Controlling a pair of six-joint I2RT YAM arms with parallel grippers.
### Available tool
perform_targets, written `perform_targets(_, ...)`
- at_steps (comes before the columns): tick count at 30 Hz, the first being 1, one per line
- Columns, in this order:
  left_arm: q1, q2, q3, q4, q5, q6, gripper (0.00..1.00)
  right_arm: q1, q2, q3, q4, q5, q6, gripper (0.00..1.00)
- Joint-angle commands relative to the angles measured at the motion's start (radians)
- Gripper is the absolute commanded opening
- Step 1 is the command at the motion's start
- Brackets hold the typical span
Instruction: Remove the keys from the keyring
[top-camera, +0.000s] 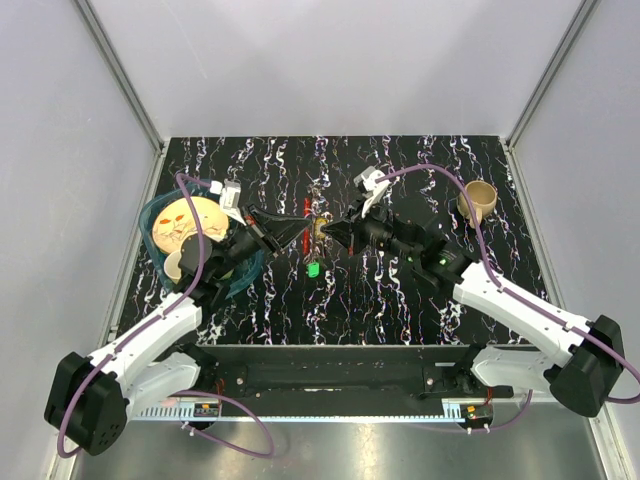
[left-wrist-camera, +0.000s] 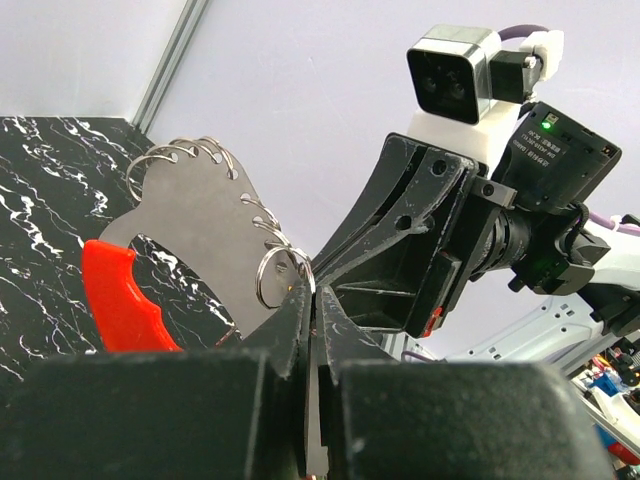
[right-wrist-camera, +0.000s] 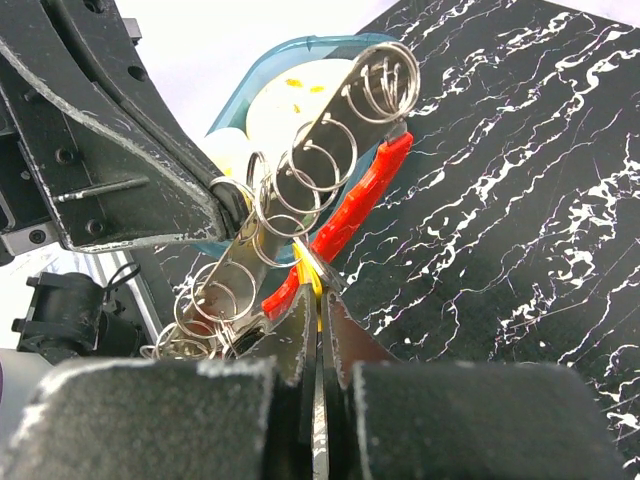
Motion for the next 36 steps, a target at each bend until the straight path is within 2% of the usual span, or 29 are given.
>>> perform_targets(1,0.011,-0.03,0.015,0.147,-0.011,-0.025,0.0,-0.008,-0.017,-0.016,-0.014,0.101,-0.028,0.0)
perform_targets(4,0.011,-0.027,0.009,0.156,-0.008,-0.03,0.0,-0.007,-0.014,0.012,-0.051,0.14,-0.036,0.0)
perform_targets(7,0.011,-0.022,0.013,0.154,0.01,-0.025,0.0,-0.007,-0.021,0.02,-0.011,0.014,-0.031,0.0)
perform_targets(8,0.012,-0.019,0.016,0.144,0.017,-0.021,0.0,-0.008,-0.02,0.021,0.018,-0.08,-0.024,0.0)
perform_targets(11,0.011,-0.019,0.023,0.133,0.038,-0.002,0.0,-0.007,-0.027,0.009,0.063,-0.175,0.01,0.0)
perform_targets(14,0.011,-0.023,0.027,0.122,0.059,0.019,0.0,-0.007,-0.038,0.016,0.011,-0.146,0.024,0.04)
perform_targets(15,0.012,-0.022,0.03,0.117,0.067,0.033,0.0,-0.007,-0.049,0.02,-0.011,-0.123,0.045,0.16)
perform_targets(19,0.016,-0.014,0.052,0.087,0.133,0.068,0.0,-0.01,-0.107,-0.003,-0.055,-0.071,0.119,0.3)
perform_targets(22,0.017,-0.013,0.058,0.09,0.162,0.078,0.0,-0.008,-0.178,-0.029,-0.039,-0.043,0.157,0.32)
perform_targets(26,0.019,-0.017,0.059,0.072,0.165,0.087,0.0,-0.008,-0.207,-0.027,-0.063,0.052,0.135,0.22)
perform_targets(28,0.02,-0.028,0.07,0.015,0.144,0.128,0.0,-0.008,-0.192,-0.025,-0.124,0.139,0.125,0.22)
perform_targets(30,0.025,-0.059,0.101,-0.147,0.092,0.23,0.0,-0.008,-0.167,-0.031,-0.141,0.187,0.165,0.24)
perform_targets(32,0.028,-0.098,0.143,-0.357,0.031,0.316,0.0,-0.008,-0.143,-0.048,-0.135,0.186,0.18,0.28)
perform_targets(36,0.061,-0.149,0.2,-0.572,-0.11,0.472,0.0,-0.008,-0.075,-0.054,-0.126,0.216,0.208,0.34)
